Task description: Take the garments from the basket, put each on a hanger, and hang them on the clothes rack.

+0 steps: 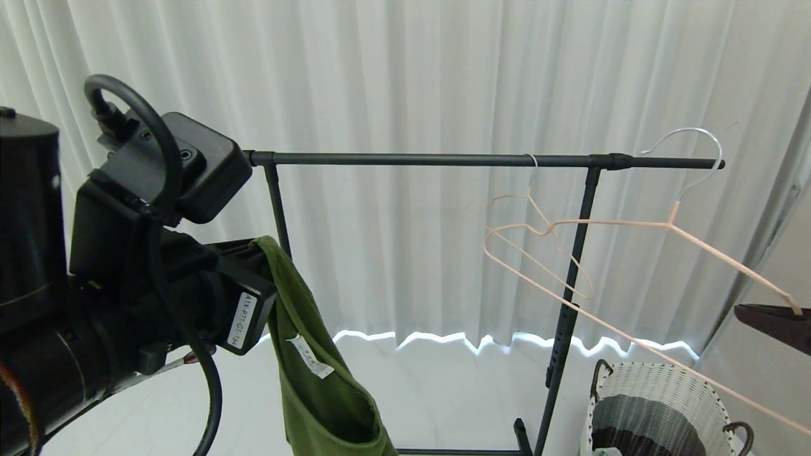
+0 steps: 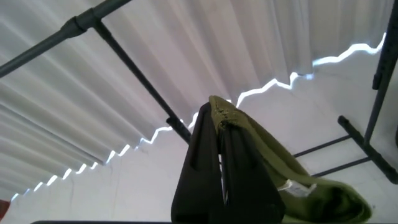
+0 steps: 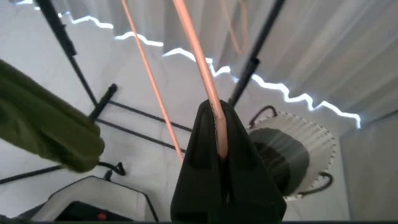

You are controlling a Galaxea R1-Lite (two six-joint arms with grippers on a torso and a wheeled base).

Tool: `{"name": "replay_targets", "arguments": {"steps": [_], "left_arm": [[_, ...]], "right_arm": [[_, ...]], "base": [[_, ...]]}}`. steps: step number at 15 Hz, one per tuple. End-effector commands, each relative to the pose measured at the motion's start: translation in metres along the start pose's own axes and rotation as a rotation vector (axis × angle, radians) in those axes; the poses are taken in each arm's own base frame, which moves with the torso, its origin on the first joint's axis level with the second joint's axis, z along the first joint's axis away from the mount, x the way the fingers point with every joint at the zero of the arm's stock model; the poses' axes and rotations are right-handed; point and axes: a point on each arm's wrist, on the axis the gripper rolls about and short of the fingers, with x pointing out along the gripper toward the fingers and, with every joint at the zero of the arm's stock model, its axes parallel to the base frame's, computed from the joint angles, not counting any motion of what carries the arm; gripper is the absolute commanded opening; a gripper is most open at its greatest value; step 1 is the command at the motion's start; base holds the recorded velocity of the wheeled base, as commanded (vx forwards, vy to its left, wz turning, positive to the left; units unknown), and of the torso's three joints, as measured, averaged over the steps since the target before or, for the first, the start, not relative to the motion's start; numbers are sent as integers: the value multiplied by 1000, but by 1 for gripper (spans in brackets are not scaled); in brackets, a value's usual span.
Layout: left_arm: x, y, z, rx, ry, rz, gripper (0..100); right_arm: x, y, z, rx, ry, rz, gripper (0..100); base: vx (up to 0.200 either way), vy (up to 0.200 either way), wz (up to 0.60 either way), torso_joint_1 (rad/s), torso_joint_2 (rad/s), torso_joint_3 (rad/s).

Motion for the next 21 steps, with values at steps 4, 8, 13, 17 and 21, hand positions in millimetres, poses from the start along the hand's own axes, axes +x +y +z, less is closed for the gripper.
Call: {"name": "replay_targets", "arguments": {"steps": [4, 8, 13, 17, 21], "left_arm": [[8, -9, -19, 54, 70, -10, 0], [31, -11, -27, 74, 165, 81, 0], [59, -21, -12, -27, 182, 104, 0], [63, -26, -3, -82, 160, 97, 0], [63, -24, -2, -92, 160, 106, 0]], "right_arm": [[1, 30, -23, -96, 42, 224, 0], [-7, 55, -35, -89, 35, 435, 0], [0, 74, -34, -56, 35, 489, 0], [14, 88, -32, 4, 43, 484, 0], [22, 91, -31, 19, 48, 457, 0]], "base": [[0, 0, 0, 0, 0, 0], [0, 0, 0, 0, 0, 0], [0, 0, 0, 0, 0, 0], [0, 0, 0, 0, 0, 0], [0, 0, 0, 0, 0, 0]]}}
